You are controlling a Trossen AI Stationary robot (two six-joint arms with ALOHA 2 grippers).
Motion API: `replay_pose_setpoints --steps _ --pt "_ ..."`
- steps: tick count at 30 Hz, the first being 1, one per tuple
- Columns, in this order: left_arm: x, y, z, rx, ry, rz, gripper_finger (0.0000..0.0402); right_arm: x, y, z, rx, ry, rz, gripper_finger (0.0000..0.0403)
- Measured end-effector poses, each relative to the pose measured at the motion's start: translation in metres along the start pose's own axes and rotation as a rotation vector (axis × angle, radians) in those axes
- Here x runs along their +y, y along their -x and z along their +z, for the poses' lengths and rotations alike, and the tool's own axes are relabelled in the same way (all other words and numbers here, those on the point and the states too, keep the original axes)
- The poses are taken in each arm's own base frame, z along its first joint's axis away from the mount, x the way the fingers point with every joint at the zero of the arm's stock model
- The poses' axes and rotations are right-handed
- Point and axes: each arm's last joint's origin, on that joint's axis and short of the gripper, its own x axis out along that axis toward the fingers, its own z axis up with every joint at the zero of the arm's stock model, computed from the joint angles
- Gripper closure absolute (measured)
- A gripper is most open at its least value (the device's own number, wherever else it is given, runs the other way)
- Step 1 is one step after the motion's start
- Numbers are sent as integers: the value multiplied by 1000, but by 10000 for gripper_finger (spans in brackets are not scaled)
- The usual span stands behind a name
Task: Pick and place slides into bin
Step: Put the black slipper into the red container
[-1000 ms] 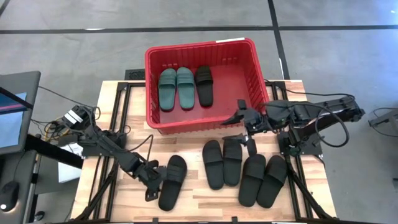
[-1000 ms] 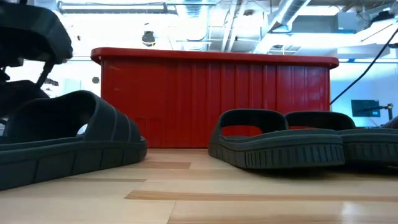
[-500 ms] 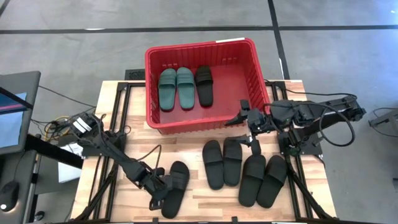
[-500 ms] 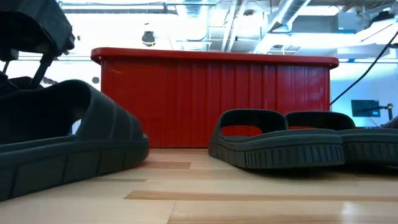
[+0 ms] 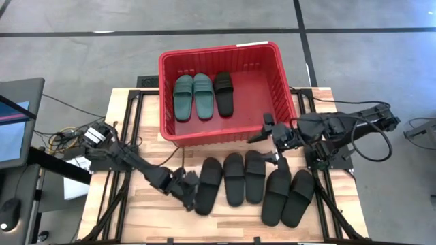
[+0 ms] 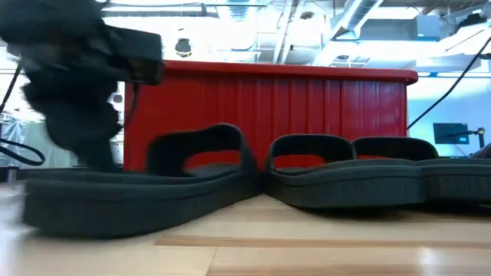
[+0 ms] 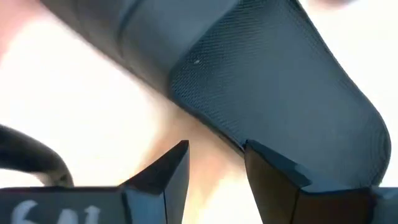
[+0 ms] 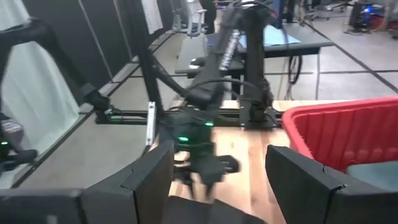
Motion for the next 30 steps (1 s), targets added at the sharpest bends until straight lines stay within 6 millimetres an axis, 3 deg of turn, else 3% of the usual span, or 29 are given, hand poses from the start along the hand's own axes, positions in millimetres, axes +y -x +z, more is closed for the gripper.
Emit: replay_pose_setpoints --steps 9,19,24,30 --pt "19 -8 35 -100 101 20 260 12 1 -7 57 -21 -26 163" --pt "7 -5 41 -101 29 -155 260 15 -3 -25 223 -67 -90 163" --pt "-5 12 36 -83 -95 -261 260 17 -18 -31 251 -56 -94 163" --pt "-6 57 37 -159 -197 -279 260 18 -57 -48 318 10 -108 163"
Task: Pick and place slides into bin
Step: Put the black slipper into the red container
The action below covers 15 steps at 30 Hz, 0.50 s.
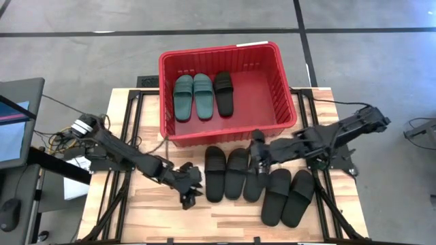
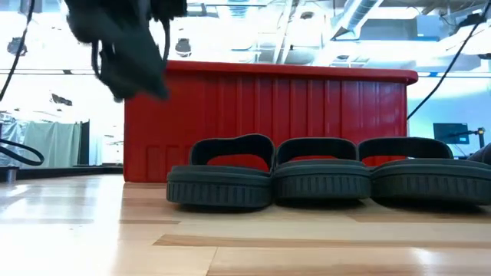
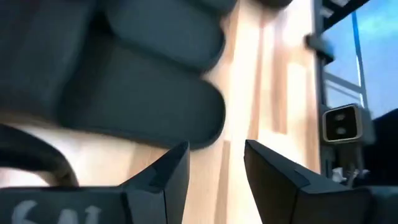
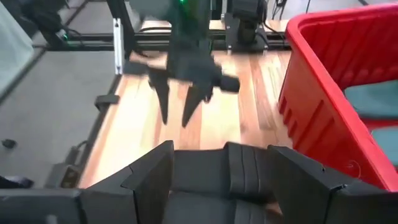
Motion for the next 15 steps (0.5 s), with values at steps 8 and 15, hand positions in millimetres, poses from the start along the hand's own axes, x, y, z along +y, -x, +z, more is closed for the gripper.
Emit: replay_pose_setpoints --steps 8,15 --pt "-1 87 17 -286 -84 122 260 11 -73 -13 40 143 -111 163" --pt "1 149 17 -496 -124 168 260 21 -125 -40 133 188 -223 163"
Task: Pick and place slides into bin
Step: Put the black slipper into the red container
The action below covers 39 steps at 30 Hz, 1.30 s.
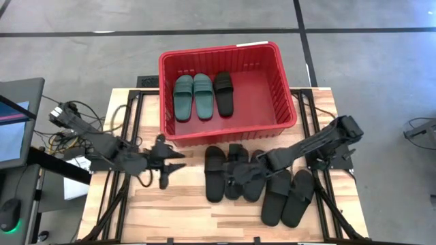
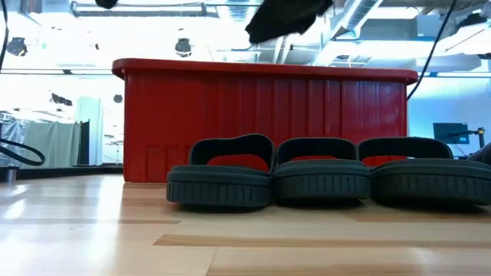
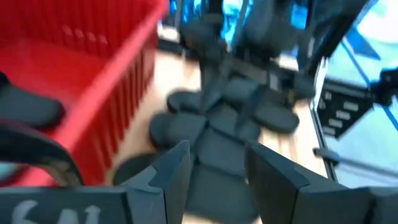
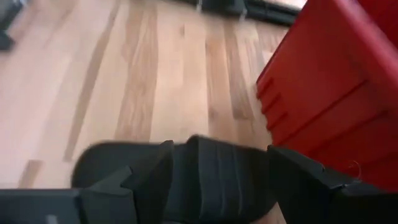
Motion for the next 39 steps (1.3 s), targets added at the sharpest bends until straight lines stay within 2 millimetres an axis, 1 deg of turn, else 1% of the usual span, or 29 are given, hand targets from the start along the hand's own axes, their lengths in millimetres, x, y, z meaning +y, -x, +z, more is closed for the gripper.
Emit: replay_pose_setpoints --steps 4,8,12,16,19,23,27,29,35,37,39 --pt "6 20 9 -88 -21 21 260 18 -21 -9 16 20 -26 163" --pt "10 33 15 -142 -32 36 260 32 -34 -16 12 41 -120 163" --pt "13 38 17 -157 -46 40 260 40 -48 -24 22 54 -157 163" --pt "13 38 17 -157 -69 42 260 48 -66 -35 84 91 -164 163" --pt "13 38 17 -156 -73 42 260 52 -79 -34 97 95 -169 163" --pt "13 38 17 -154 -75 43 260 53 -93 -33 133 94 -231 163" --pt "13 38 16 -151 -74 41 260 43 -102 -34 181 76 -271 163" --pt "13 38 16 -150 -70 37 260 38 -106 -41 231 79 -284 163" --pt "13 38 16 -150 -68 36 260 27 -109 -48 300 58 -288 165" --pt "13 38 16 -150 -67 35 260 24 -110 -48 304 54 -289 174" --pt "13 38 16 -150 -67 35 260 23 -111 -48 305 52 -290 195"
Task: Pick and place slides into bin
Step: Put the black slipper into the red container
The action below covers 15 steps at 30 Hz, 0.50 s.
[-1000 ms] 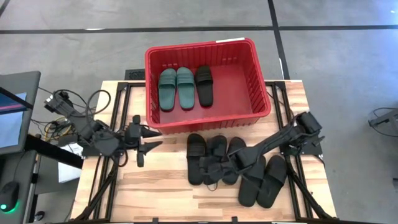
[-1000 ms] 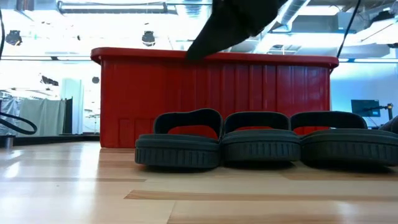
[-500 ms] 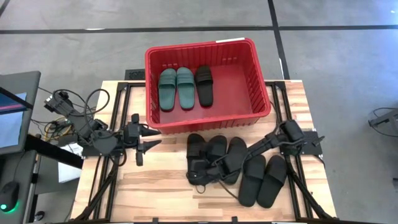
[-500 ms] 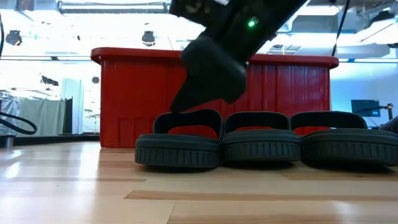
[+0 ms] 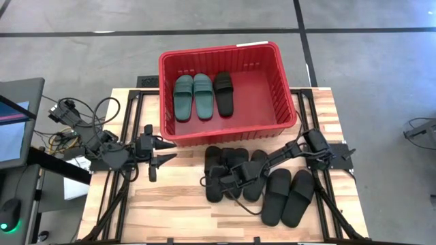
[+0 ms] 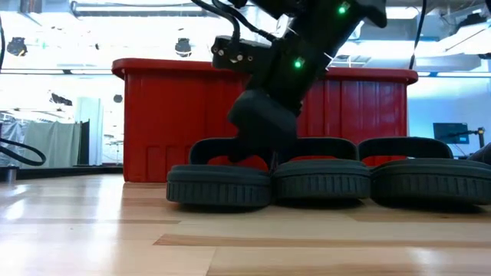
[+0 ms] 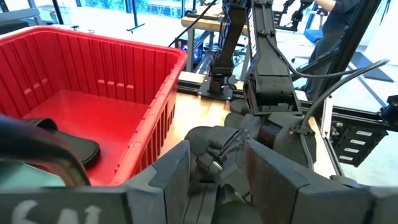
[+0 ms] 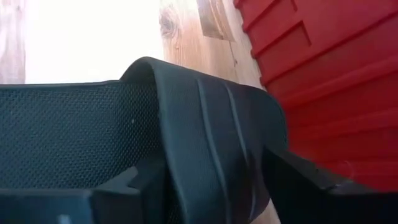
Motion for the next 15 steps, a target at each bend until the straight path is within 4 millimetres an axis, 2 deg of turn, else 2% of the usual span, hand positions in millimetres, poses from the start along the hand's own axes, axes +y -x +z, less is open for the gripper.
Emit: replay_pose_setpoints --steps 3,8,15 --pt "0 0 0 0 0 0 260 0 0 0 1 3 3 252" --pt "0 0 0 0 0 0 260 2 2 1 -8 20 15 378" --pt "1 0 -1 5 -9 9 260 5 12 3 -31 19 43 395"
